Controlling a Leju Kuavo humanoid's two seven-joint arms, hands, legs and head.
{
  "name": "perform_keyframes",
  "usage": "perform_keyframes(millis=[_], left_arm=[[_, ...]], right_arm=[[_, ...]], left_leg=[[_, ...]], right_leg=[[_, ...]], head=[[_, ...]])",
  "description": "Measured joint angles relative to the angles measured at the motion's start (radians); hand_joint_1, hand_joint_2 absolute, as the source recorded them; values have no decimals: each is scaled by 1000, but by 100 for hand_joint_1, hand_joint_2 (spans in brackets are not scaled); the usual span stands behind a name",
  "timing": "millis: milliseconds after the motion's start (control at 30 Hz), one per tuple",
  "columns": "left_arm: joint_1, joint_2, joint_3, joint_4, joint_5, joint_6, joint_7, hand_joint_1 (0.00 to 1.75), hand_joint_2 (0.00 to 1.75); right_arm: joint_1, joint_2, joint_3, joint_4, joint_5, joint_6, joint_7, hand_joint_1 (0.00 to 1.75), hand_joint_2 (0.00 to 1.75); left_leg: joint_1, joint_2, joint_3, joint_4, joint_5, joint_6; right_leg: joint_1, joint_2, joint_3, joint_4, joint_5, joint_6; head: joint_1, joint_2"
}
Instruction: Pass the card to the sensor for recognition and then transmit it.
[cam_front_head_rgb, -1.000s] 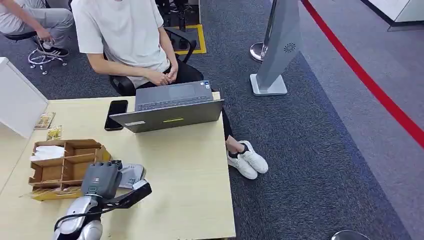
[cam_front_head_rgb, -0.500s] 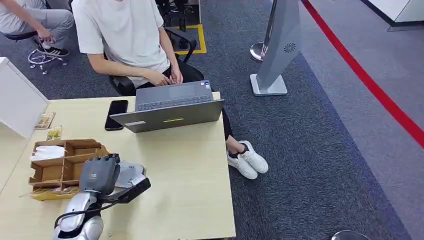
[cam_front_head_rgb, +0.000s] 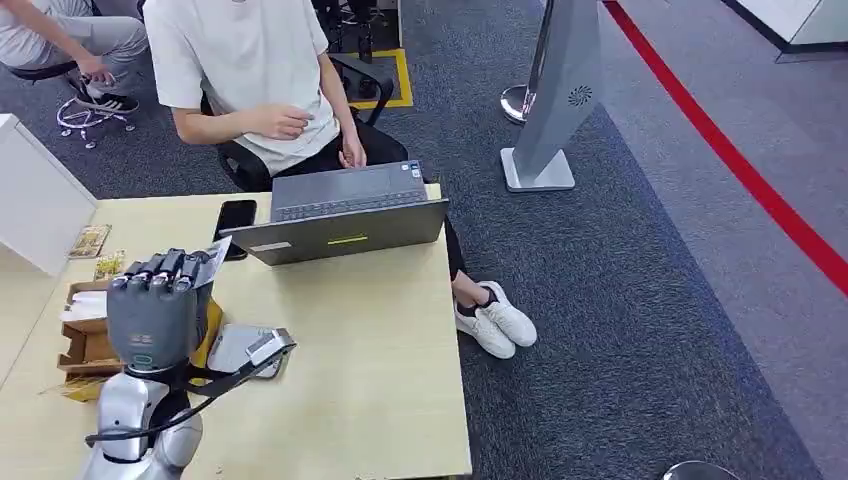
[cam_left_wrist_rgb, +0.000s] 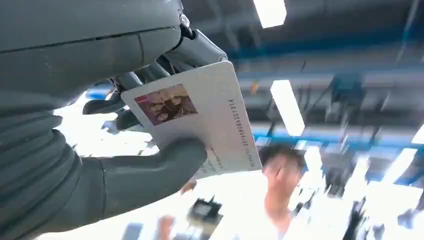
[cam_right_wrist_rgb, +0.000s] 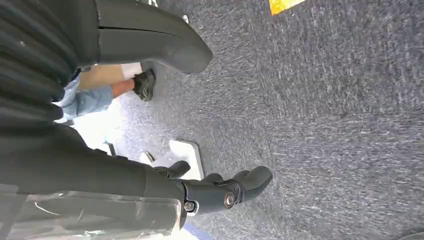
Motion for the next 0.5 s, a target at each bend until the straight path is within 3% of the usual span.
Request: perform_keyframes(millis=[200,333,433,500], left_arm=[[-44,-13,15,-96,-13,5,-13,175,175],[-168,-19,29,-93,-46,-9,55,175,175],[-301,-20,54,-4,-75,-8,101,175,175],[-446,-16,93,160,-89,2,135,175,175]], right_arm=[[0,3,14,0,19,5,-2,0,175],[-2,4,36,0,58,37,-14,0,175],[-10,5,58,0,92,51,-8,0,175],[-27,7,79,0,116,61,3,0,175]], left_leg=[[0,-1,0,0,1,1],[0,-1,0,0,2,1],[0,-2,-1,0,4,0],[0,-1,-1,0,5,0]], right_leg=[[0,-1,0,0,0,0],[0,-2,0,0,1,0],[0,-2,0,0,3,0],[0,-1,-1,1,5,0]], head=[[0,0],[0,0],[0,0],[0,0]])
